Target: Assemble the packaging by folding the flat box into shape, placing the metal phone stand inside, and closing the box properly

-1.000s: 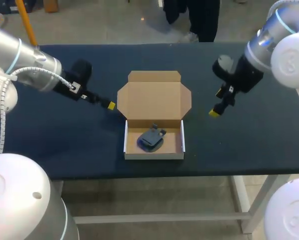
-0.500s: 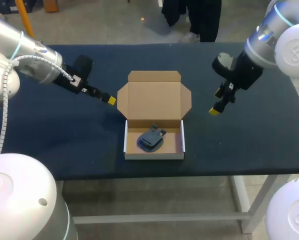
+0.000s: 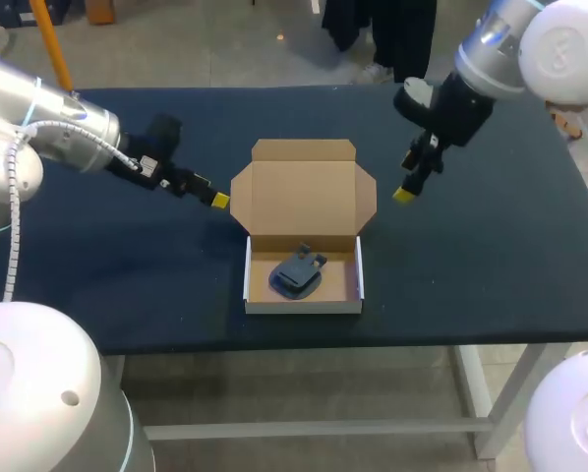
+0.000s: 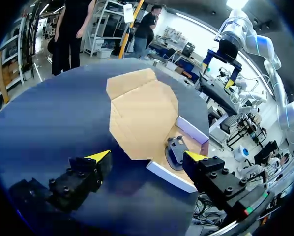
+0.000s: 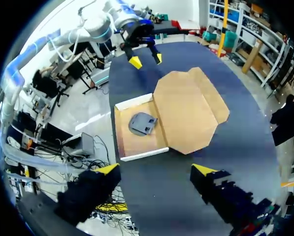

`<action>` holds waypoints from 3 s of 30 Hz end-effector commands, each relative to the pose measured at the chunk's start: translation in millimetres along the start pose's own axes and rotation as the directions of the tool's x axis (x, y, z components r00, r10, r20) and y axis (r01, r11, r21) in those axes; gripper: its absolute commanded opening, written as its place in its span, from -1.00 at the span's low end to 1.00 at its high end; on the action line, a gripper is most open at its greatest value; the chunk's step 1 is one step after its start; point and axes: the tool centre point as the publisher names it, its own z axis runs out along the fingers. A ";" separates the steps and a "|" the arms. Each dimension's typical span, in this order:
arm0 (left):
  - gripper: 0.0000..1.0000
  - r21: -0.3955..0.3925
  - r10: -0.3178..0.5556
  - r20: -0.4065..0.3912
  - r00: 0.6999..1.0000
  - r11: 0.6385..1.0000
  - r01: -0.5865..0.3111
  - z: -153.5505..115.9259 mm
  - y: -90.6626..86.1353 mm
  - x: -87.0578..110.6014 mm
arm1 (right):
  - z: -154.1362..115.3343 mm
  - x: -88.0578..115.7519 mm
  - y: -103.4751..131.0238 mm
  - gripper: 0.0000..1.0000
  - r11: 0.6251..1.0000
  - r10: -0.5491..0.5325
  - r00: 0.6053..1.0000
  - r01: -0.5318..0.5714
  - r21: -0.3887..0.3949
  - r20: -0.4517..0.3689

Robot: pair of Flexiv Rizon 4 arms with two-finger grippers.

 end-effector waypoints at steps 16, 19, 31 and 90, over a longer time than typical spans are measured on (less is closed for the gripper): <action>1.00 0.028 0.045 -0.075 0.996 0.999 -0.043 28.8 -8.4 -46.2 | -5.9 -24.5 48.7 0.80 0.992 -0.044 0.973 0.069 0.105 -0.228; 1.00 0.027 0.044 -0.102 0.994 0.999 -0.041 36.4 -10.5 -50.7 | -5.3 -26.1 51.7 0.69 0.991 -0.043 0.972 0.071 0.111 -0.233; 1.00 0.081 0.079 -0.250 0.965 0.995 -0.060 60.2 -21.5 -49.4 | -0.8 -29.9 62.7 0.49 0.989 -0.053 0.967 0.085 0.120 -0.248; -0.51 0.134 0.225 -0.397 0.890 0.973 -0.186 85.0 -28.9 -0.7 | 6.3 -38.2 75.5 0.54 0.983 -0.045 0.968 0.087 0.161 -0.246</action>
